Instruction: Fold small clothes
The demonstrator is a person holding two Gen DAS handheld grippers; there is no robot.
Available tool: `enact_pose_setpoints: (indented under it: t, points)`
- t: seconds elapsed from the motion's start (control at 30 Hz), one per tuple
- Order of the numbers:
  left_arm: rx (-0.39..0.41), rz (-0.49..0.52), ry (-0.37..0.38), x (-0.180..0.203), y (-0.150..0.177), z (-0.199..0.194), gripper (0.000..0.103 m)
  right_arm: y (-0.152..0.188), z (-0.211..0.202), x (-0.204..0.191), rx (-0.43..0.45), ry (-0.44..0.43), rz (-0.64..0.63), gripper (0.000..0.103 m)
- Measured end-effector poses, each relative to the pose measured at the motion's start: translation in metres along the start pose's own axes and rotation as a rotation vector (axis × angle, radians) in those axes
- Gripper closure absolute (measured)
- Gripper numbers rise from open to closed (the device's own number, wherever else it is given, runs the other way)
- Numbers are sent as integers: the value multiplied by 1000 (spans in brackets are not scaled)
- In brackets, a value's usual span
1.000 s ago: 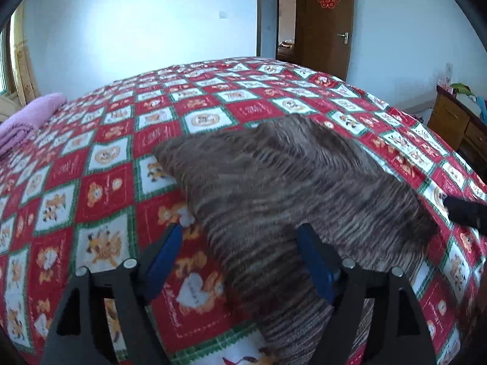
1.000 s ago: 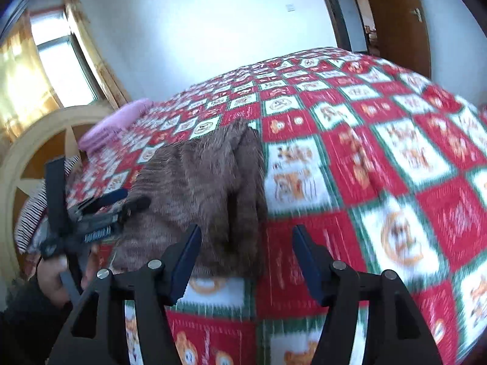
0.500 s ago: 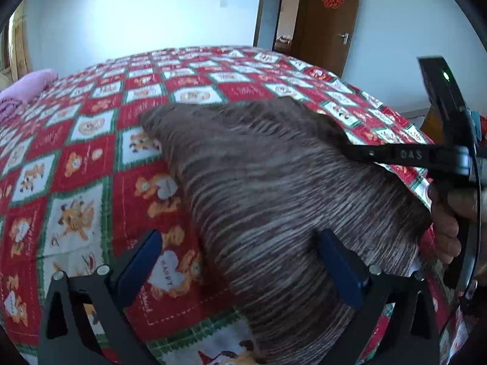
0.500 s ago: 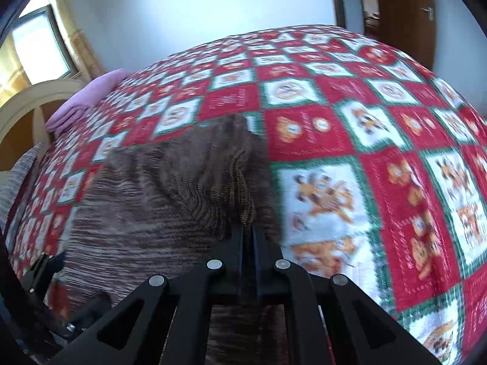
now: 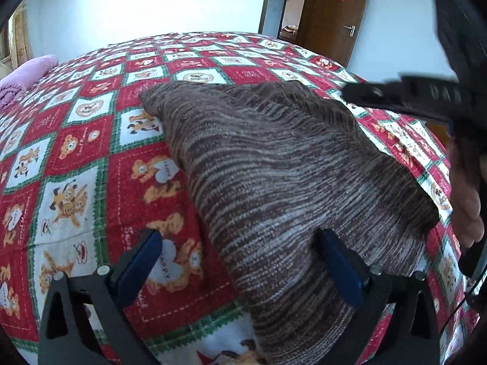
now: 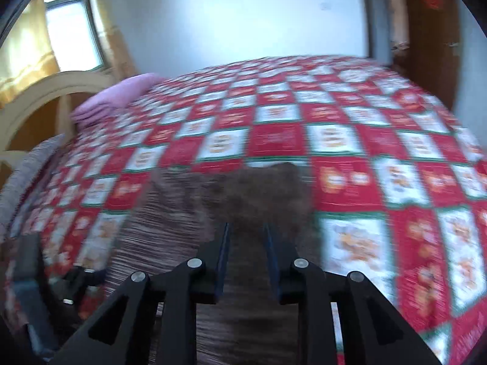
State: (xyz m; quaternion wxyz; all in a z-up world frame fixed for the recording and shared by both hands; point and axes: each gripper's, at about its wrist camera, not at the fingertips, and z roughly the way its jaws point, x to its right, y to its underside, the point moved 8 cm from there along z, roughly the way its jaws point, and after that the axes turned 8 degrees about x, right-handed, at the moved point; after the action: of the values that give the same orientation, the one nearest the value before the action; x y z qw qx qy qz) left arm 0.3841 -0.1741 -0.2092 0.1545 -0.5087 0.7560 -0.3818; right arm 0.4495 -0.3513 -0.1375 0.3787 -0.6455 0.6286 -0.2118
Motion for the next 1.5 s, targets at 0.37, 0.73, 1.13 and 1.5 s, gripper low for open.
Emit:
enact_pose_setpoints:
  t: [0.37,0.73,1.13,1.5]
  points:
    - [-1,-38,22,-2,1,-2,0,17,-22,45,5,22,114,80]
    - [-16,-24,8,2,6,-4,0,108,-64,25,-84,-139,10,78]
    - [-26,-22,3,0,6,0,0,54,-30,94,-36,-139,277,43]
    - [-32,-33,18,-1,4,3,0,14,42,101,-74,-169,273,43]
